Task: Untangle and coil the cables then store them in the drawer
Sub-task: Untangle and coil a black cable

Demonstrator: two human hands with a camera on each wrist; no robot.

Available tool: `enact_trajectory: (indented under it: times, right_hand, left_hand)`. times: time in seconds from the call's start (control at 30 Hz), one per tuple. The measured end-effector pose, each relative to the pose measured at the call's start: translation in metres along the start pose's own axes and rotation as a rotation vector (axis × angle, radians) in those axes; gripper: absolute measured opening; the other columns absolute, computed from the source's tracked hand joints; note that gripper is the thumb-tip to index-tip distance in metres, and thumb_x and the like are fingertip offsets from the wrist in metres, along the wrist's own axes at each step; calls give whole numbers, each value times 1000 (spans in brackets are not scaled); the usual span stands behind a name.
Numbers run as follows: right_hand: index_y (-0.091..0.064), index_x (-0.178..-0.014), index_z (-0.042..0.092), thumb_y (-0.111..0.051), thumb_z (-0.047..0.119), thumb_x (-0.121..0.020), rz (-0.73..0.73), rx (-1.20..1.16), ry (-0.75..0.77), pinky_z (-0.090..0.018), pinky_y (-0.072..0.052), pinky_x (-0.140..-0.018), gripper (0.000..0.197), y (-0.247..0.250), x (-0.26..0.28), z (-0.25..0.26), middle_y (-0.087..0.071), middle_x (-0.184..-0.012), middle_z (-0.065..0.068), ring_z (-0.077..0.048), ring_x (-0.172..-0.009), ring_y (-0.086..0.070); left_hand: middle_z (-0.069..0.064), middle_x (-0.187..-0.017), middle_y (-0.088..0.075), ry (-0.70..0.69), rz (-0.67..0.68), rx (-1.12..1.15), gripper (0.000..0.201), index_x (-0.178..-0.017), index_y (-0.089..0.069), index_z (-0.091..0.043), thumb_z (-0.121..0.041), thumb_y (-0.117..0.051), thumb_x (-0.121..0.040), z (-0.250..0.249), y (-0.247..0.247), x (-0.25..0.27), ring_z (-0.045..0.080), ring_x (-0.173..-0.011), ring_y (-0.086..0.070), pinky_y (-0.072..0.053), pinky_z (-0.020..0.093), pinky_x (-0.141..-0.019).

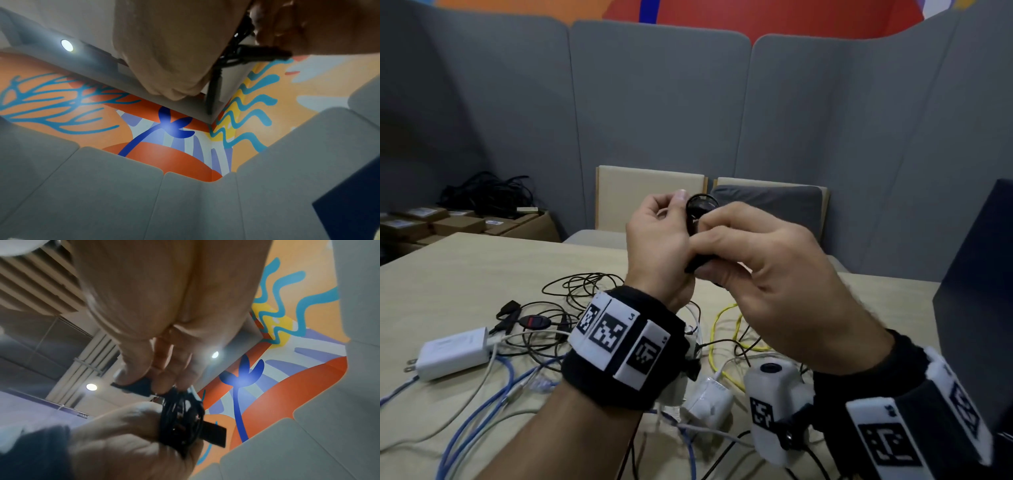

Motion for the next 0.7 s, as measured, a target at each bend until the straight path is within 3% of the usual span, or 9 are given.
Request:
enact_trajectory:
  times: [0.07, 0.13, 0.27, 0.33, 0.4, 0.47, 0.5, 0.6, 0.7]
  right_hand:
    - [-74, -95, 9, -68, 9, -85, 61, -124, 6, -16, -46, -84, 13, 3, 0, 3, -62, -98, 5, -7, -89, -59]
    - [-76, -93, 13, -69, 13, -83, 108, -158, -37, -15, -45, -85, 12, 1, 1, 0, -63, -98, 9, -7, -91, -60]
    - [-76, -92, 24, -70, 25, -76, 182, -59, -146, -7, -36, -86, 17, -1, 7, -15, -62, -95, 19, -5, -91, -55]
    - [-75, -95, 25, -71, 19, -77, 150, -343, -268, -13, -44, -84, 19, 8, 9, -22, -69, -93, 15, -7, -88, -62]
    - [-75, -91, 25, -68, 11, -80, -78, -682, -370, -25, -52, -72, 19, 25, 10, -32, -72, -87, 3, -13, -75, -65]
    - [-71, -86, 23, -65, 17, -82, -298, -718, -453, -29, -49, -58, 10, 37, 14, -45, -69, -81, 1, -16, -65, -61]
    - [-68, -87, 24, -66, 25, -82, -299, -642, -494, -28, -48, -57, 7, 38, 16, -50, -68, -81, 3, -15, -66, -61]
    - [-61, -102, 29, -67, 50, -77, -15, -526, -611, -33, -54, -67, 33, 28, 20, -55, -73, -90, 3, -13, -81, -69]
    - [-56, -105, 19, -68, 35, -75, -47, -659, -679, -40, -55, -66, 36, 24, 21, -52, -75, -89, -5, -24, -82, -73]
  left_hand:
    - [3, -70, -61, -25, -33, -42, 17, -86, -53, -10, -17, -48, -101, -6, 3, -3, 8, -54, -59, -50, 19, -51]
    - [1, -69, -60, -44, -39, -75, 18, -86, -52, -12, -18, -47, -101, -9, 4, -3, 3, -50, -58, -48, 16, -48]
    - [6, -74, -57, -23, 31, -35, 12, -91, -52, -11, -17, -48, -101, -4, -5, 4, 13, -62, -57, -50, 22, -51]
    - [9, -78, -58, -17, 110, 27, 10, -92, -52, -10, -14, -48, -100, -3, -9, 6, 16, -64, -59, -53, 27, -56]
    - [10, -81, -61, 1, 201, 90, 9, -92, -52, -9, -12, -47, -100, -5, -12, 7, 16, -64, -64, -55, 28, -57]
    - [12, -83, -61, 28, 288, 101, 9, -92, -52, -9, -11, -48, -99, -7, -16, 10, 17, -67, -66, -57, 31, -59]
    - [12, -84, -61, 39, 318, 93, 8, -92, -52, -9, -10, -48, -99, -6, -18, 13, 18, -67, -66, -58, 32, -60]
    - [11, -85, -59, 60, 368, 57, 8, -91, -53, -10, -10, -49, -98, -3, -23, 18, 18, -71, -63, -57, 32, -65]
    - [9, -86, -58, 82, 423, -5, 7, -92, -54, -11, -10, -50, -97, 0, -23, 20, 19, -75, -61, -54, 32, -69]
Point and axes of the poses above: each hand's wrist, its own x-axis away from the middle knuckle, its own y-axis out of the back of the hand, z = x × y, the point moved 3 cm from there along -x, towards the middle knuckle
